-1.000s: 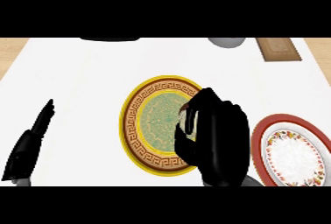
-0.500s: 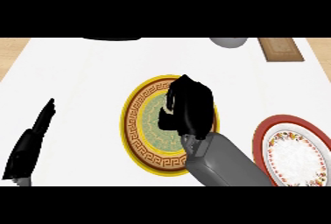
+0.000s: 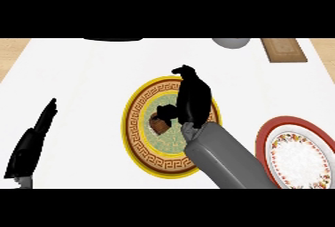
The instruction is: Pick the cupcake from the plate and place it in the plate
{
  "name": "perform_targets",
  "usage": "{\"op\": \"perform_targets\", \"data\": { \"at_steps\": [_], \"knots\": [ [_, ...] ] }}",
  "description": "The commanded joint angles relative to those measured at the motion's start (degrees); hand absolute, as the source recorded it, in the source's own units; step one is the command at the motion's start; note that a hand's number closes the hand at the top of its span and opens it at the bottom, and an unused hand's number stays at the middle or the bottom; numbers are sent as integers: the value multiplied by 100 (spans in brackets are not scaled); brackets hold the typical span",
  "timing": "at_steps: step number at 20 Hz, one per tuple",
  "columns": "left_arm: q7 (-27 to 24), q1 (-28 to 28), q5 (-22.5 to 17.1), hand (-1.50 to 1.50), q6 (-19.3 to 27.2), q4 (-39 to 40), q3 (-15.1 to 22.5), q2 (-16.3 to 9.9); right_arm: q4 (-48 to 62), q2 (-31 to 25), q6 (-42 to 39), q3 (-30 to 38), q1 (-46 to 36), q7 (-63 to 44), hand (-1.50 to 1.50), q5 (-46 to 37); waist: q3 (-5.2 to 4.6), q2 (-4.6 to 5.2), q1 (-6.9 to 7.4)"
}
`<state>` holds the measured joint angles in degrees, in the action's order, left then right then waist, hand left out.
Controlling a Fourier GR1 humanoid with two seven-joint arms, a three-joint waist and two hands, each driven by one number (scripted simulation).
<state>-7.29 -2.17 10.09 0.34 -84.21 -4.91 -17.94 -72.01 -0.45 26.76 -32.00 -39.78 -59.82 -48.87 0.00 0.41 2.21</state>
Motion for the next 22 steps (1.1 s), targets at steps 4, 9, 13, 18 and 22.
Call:
{"op": "perform_targets", "data": {
  "at_steps": [4,9,13,18,22],
  "knots": [
    [39,-59,3,0,13,76,-28,62,-95,43,1870,287,-40,-427,-150,-393,-1,-47,-159],
    [62,-165,-91,0,-24,-44,-307,-157,-773,43,2354,626,743,-692,-150,-1049,-2,-87,-310],
    [-77,-340,-77,0,51,-59,-247,11,-1967,43,2759,857,1624,-31,-150,-810,4,-87,-383],
    [-21,-640,47,0,146,-422,-84,207,-3517,-663,2973,510,3183,840,-150,-311,8,-70,-303],
    [89,-485,-88,0,-62,-461,-319,-47,-4160,-1651,3432,343,4297,1846,-150,594,10,-52,-262]
  ]
}}
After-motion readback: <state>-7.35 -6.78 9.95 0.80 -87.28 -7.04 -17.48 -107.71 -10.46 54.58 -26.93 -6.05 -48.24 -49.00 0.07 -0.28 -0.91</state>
